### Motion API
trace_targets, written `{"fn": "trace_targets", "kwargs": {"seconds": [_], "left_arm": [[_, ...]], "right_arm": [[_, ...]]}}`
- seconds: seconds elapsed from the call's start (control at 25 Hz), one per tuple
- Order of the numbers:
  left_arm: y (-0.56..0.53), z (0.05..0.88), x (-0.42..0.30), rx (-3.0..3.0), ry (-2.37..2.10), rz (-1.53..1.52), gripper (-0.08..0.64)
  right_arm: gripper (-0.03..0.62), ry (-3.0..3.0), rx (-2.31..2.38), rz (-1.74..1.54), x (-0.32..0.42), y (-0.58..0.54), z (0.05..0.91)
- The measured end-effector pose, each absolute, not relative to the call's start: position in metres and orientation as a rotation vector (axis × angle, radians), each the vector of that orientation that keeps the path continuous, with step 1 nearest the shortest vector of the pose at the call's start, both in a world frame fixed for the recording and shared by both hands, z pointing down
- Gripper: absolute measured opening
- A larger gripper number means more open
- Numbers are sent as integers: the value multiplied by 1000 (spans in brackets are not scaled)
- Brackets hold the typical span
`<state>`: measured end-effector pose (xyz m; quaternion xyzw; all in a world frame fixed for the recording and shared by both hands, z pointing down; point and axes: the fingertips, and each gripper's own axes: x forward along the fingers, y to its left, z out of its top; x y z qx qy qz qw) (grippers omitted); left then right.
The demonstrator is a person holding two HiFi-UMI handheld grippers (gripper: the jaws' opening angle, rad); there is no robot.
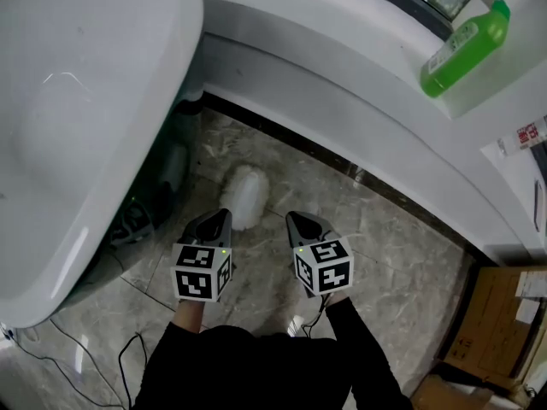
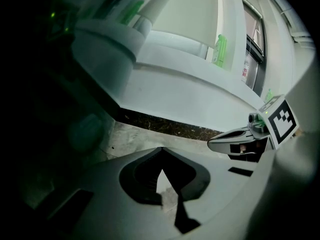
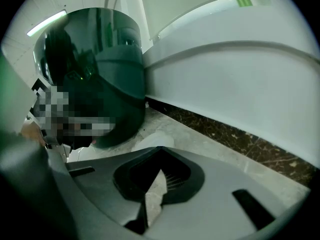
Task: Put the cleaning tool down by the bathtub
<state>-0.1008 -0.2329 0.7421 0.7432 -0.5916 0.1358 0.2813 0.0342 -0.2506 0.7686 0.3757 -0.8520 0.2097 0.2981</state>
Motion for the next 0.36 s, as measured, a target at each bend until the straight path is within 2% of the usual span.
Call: {"fn": "trace_targets", "kwargs": {"seconds": [0.36], "left_arm": [[-235,746,-99,1985,-1573,370,8]], "right_arm": [[0,-2250,1008,565,37,-252,771]]}}
